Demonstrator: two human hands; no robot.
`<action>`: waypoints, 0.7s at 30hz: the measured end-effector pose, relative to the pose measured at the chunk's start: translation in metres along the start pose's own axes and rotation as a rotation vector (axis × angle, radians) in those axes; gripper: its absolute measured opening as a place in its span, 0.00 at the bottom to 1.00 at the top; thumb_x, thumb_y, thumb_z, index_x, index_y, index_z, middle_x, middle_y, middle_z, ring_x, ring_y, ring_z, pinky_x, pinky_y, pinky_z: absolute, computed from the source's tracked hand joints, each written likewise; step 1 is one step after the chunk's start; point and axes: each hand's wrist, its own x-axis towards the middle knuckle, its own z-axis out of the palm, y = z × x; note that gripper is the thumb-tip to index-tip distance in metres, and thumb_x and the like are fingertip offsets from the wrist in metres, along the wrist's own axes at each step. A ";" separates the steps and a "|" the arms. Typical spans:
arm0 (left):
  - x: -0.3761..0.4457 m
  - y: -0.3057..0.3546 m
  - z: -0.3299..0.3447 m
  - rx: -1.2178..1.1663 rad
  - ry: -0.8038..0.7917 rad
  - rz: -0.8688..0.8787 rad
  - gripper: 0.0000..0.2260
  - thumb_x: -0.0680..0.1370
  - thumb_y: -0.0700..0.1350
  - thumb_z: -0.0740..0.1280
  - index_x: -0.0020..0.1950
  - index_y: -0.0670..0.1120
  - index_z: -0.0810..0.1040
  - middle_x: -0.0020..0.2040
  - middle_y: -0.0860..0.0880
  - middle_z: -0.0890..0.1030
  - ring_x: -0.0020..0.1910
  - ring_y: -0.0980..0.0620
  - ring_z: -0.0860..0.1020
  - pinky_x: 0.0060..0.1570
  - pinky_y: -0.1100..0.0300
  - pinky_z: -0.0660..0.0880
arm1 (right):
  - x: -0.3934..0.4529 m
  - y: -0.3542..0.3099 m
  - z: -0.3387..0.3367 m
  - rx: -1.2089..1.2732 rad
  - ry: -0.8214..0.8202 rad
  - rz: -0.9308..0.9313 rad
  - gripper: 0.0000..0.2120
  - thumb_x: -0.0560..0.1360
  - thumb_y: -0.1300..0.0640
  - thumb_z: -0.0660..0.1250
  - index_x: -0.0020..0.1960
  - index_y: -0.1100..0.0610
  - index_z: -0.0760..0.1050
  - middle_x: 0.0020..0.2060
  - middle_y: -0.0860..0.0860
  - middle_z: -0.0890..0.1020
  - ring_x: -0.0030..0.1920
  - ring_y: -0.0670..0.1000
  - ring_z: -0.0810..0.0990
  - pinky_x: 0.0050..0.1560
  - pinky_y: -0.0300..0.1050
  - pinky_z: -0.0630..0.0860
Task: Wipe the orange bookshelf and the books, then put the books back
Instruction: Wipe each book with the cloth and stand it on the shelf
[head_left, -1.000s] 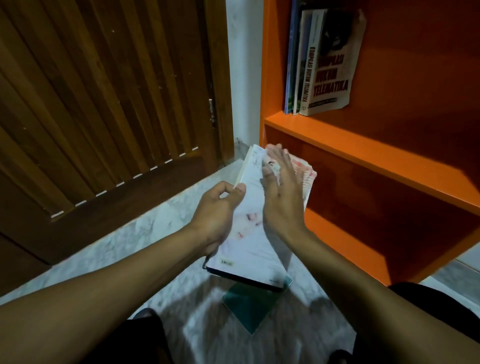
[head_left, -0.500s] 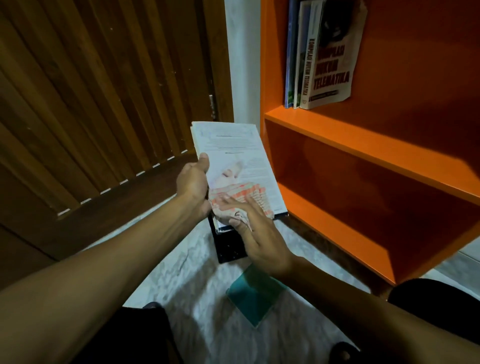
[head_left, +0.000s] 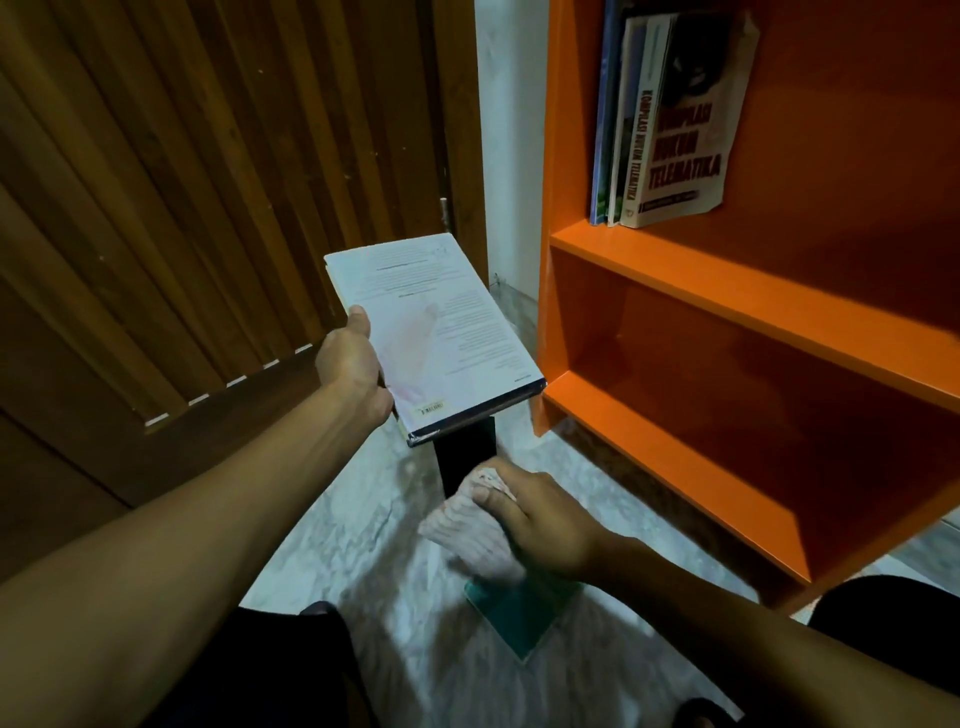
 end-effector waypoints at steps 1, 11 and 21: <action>-0.001 0.001 -0.001 0.007 -0.002 0.005 0.15 0.81 0.56 0.64 0.61 0.49 0.79 0.53 0.50 0.86 0.52 0.42 0.85 0.58 0.38 0.75 | 0.000 0.003 0.001 0.036 0.003 0.074 0.13 0.84 0.44 0.54 0.59 0.49 0.73 0.53 0.48 0.81 0.53 0.46 0.80 0.55 0.48 0.77; -0.022 0.003 0.000 0.085 -0.159 -0.051 0.14 0.82 0.57 0.61 0.61 0.53 0.80 0.54 0.49 0.86 0.50 0.42 0.85 0.54 0.41 0.79 | 0.019 0.003 -0.052 1.294 0.336 0.601 0.25 0.83 0.42 0.54 0.62 0.59 0.78 0.57 0.62 0.84 0.55 0.63 0.84 0.56 0.61 0.79; -0.017 -0.012 0.008 0.719 -0.122 0.043 0.20 0.83 0.54 0.61 0.73 0.48 0.68 0.72 0.45 0.74 0.63 0.43 0.78 0.64 0.46 0.74 | 0.020 -0.001 -0.043 1.029 0.428 0.313 0.24 0.75 0.54 0.74 0.69 0.57 0.74 0.61 0.53 0.83 0.60 0.56 0.83 0.66 0.58 0.76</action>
